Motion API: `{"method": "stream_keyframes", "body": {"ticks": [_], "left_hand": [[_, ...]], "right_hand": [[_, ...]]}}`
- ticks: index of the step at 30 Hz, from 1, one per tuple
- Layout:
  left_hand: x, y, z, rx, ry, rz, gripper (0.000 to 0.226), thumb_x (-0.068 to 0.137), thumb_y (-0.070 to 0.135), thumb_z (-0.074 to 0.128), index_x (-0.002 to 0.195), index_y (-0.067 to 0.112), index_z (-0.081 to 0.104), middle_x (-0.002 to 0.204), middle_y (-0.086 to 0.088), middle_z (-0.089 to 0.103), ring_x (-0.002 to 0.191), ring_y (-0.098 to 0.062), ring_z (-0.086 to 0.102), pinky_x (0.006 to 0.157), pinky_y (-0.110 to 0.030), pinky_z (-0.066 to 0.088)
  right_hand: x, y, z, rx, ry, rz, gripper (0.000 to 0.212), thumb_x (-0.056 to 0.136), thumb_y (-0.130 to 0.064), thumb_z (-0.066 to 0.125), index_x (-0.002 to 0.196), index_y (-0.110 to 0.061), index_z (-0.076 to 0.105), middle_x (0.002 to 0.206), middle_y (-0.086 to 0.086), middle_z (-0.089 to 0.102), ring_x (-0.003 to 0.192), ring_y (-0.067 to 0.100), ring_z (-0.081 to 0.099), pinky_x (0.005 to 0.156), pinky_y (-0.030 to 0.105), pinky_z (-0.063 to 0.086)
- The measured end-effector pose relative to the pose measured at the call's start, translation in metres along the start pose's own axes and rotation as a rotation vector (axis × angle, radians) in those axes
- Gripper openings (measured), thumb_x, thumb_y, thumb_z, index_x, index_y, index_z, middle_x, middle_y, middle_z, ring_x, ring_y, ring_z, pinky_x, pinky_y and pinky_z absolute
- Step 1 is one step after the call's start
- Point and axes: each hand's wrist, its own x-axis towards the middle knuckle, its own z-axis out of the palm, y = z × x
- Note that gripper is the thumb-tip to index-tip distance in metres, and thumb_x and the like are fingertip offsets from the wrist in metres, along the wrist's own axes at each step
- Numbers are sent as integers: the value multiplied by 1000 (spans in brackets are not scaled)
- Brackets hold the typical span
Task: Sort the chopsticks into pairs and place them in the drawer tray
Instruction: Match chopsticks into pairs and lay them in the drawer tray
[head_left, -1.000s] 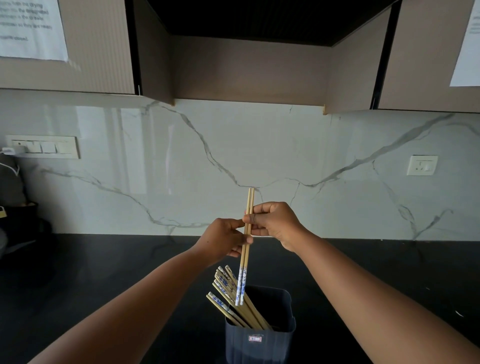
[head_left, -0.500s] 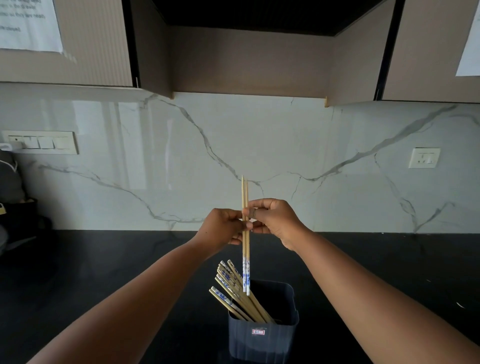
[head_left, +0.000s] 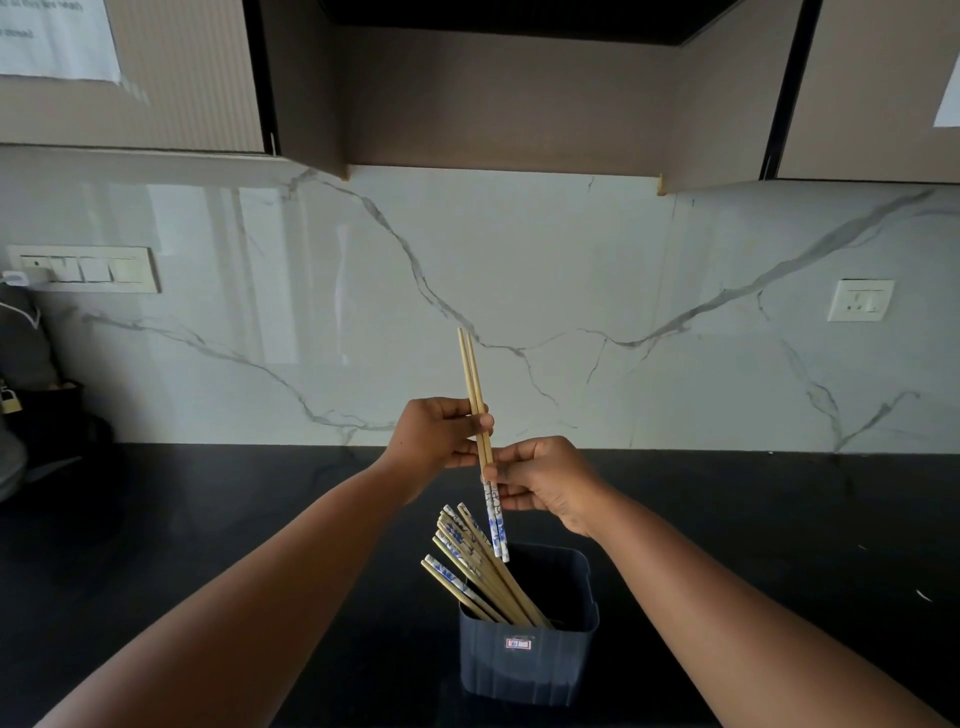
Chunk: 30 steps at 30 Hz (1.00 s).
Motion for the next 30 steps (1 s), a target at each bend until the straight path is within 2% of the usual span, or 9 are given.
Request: {"method": "stream_keyframes", "body": {"ticks": [9,12,20,21,23,25,27,29,30], "left_hand": [[-1,-4,3,23,6,-31,8,80,13,76,87,9,73,80,-10,76,73,-22,74,60,-26,58],[-1,-5,4,23,-11,-60,8,79,12,76,84,6,73,76,-11,75,72,-22,74,61,-26,58],[-5,-10,4,22,-41,-82,14,79,11,76,88,1,70,79,-14,73,66,-17,72,59,-26,58],[-5,-10,4,44,-36,-72,16,80,13,76,88,0,70,80,-14,71,62,-14,70,58,-26,58],[-5,-11,1,139,-23,-4,36,81,33,76,93,-1,69,84,-11,69,62,-10,66,61,-26,57],[-8,-14,-9,169,-2,74,54,79,58,64,100,9,70,95,-6,72,76,-11,68,69,-28,54],[-10,-23,-28,148,116,126,62,80,68,43,101,18,72,99,-2,74,87,-10,69,76,-26,53],[-15,-40,-52,131,278,160,63,80,72,37,93,23,75,91,5,75,87,-3,67,77,-21,50],[-19,-52,-63,134,339,177,60,80,73,38,89,27,76,87,9,74,83,2,65,75,-17,48]], "right_hand": [[-3,1,-2,-6,-14,23,6,79,-6,76,84,-9,73,75,4,76,68,15,74,59,26,58],[-1,5,-2,10,-1,33,11,78,-7,77,87,-6,72,75,4,76,68,16,73,60,28,59],[-6,13,2,-46,29,4,8,81,-8,76,87,-5,71,75,3,75,69,15,73,60,24,58],[-9,12,4,-51,34,-2,6,81,-7,75,86,-5,71,75,3,74,69,15,72,60,24,58],[-17,11,6,-63,33,-28,4,82,-5,74,84,-6,71,71,1,74,67,14,71,60,23,58],[-30,13,9,-89,-1,-62,3,81,-5,75,82,-7,72,69,2,75,66,14,72,62,24,60],[-48,23,13,-181,-60,-98,4,80,-10,77,80,-13,74,73,5,76,66,15,70,66,29,61],[-68,38,19,-312,-156,-116,7,76,-18,80,81,-21,76,75,1,76,64,9,67,67,28,58],[-78,48,22,-377,-225,-113,9,75,-22,81,81,-26,76,75,-3,76,63,3,64,65,23,55]]}}
